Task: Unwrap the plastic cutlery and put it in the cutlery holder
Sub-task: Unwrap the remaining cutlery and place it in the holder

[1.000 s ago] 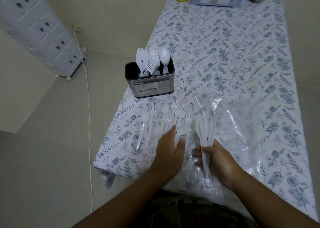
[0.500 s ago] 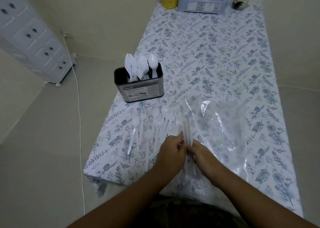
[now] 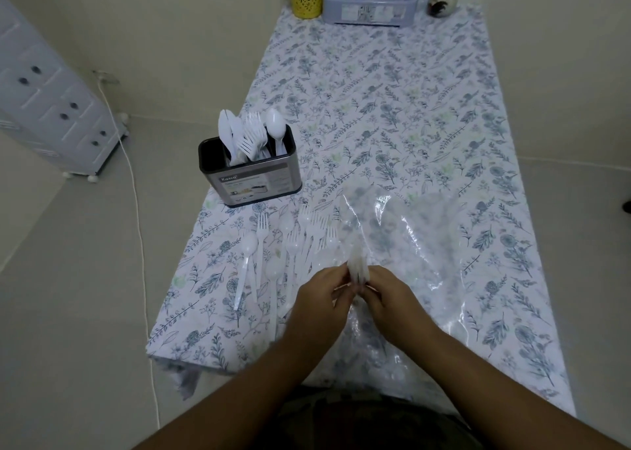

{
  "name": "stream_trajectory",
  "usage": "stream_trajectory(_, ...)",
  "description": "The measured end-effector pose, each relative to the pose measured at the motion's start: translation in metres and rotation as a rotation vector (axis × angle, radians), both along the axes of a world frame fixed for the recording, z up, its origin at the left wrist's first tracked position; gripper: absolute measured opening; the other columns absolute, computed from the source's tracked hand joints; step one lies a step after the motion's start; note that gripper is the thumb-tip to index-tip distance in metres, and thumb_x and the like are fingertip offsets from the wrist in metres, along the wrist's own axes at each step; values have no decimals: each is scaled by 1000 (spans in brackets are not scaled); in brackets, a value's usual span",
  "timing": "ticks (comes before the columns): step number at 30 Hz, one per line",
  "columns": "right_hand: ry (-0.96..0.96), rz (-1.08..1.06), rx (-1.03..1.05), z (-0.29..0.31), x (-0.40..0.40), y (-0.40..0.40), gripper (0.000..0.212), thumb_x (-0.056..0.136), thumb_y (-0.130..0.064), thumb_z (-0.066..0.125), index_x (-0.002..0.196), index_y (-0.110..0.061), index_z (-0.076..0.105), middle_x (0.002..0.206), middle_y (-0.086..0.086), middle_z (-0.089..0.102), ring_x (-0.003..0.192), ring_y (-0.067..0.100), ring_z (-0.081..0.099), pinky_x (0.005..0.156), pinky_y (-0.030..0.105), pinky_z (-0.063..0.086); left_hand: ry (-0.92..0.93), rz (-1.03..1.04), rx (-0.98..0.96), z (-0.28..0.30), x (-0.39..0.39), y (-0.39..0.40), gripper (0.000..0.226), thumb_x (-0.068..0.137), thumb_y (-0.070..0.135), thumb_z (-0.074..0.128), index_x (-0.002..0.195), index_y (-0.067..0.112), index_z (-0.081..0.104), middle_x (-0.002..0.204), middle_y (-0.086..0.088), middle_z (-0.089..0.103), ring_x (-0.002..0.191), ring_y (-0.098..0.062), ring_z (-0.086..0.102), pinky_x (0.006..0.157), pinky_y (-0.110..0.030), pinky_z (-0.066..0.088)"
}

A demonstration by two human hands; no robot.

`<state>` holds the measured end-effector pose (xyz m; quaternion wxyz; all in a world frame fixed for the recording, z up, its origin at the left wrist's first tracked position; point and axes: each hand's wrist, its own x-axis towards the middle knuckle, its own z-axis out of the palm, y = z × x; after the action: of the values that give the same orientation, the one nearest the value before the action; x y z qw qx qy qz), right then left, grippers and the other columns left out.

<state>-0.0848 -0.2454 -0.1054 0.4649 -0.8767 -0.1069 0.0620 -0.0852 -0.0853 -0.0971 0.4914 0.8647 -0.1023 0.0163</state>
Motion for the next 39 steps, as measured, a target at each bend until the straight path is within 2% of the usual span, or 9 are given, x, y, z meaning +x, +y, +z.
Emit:
stream_trajectory(6, -11, -30, -28, -4, -3, -5, 19, 99, -14, 61, 111, -20, 74, 101, -30, 61, 99, -19, 56, 86, 3, 39, 25, 21, -14, -1, -1, 4, 21, 90, 12, 72, 110, 15, 75, 92, 13, 72, 84, 5, 65, 76, -6, 46)
stream_trajectory(10, 6, -17, -69, -9, 4, -8, 10, 96, -19, 68, 101, -22, 76, 93, -25, 64, 92, -11, 58, 80, 7, 40, 37, 31, -10, -2, -1, 5, 17, 89, 10, 73, 105, 14, 77, 87, 15, 70, 80, 10, 64, 74, -5, 45)
stream_trajectory(13, 45, 7, -69, 5, 20, -1, 9, 92, -26, 72, 99, -26, 78, 94, -16, 71, 91, 0, 62, 81, 11, 44, 56, 20, -58, 12, 7, 17, 23, 91, 15, 72, 114, 17, 76, 98, 13, 75, 89, 7, 68, 79, -10, 51)
stream_trajectory(21, -177, 114, -19, 124, 125, 95, 20, 84, -34, 78, 87, -15, 82, 74, -6, 74, 67, -5, 64, 66, 12, 47, -169, 136, -72, 125, 84, 114, 26, 87, 12, 76, 113, 14, 76, 106, 10, 76, 97, 1, 71, 86, -21, 56)
stream_trajectory(24, -205, 120, 16, 163, 170, 140, 25, 84, -36, 79, 95, -13, 83, 78, 4, 78, 67, 7, 69, 64, 24, 53, -142, 192, -124, 161, 123, 152, 27, 88, 7, 73, 114, 15, 75, 103, 13, 75, 96, 2, 71, 86, -17, 54)
stream_trajectory(26, -205, 115, 63, 175, 196, 164, 22, 84, -33, 81, 99, -16, 82, 73, -1, 76, 59, -4, 63, 55, 14, 46, -133, 213, -136, 171, 147, 175, 27, 89, 7, 72, 115, 15, 75, 105, 9, 76, 99, -2, 71, 91, -23, 55)
stream_trajectory(29, -163, 90, 78, 176, 222, 193, 22, 83, -32, 82, 99, -17, 82, 71, -7, 70, 60, -5, 61, 56, 10, 41, -114, 215, -153, 168, 174, 200, 28, 89, 4, 72, 116, 11, 74, 105, 3, 76, 98, -4, 72, 92, -25, 56)
stream_trajectory(34, -64, 47, -64, 148, 243, 215, 30, 79, -33, 85, 89, -6, 78, 77, 11, 73, 75, 28, 70, 69, 39, 56, -54, 199, -165, 133, 193, 219, 30, 87, -2, 72, 116, 8, 73, 102, 2, 77, 95, -5, 73, 89, -22, 56)
stream_trajectory(39, -14, 52, -386, 132, 241, 223, 44, 79, -54, 79, 87, -12, 76, 81, 6, 72, 73, 23, 65, 53, 27, 38, -38, 211, -149, 96, 192, 223, 30, 87, 4, 74, 117, 6, 73, 106, -1, 77, 98, -9, 73, 93, -31, 57)
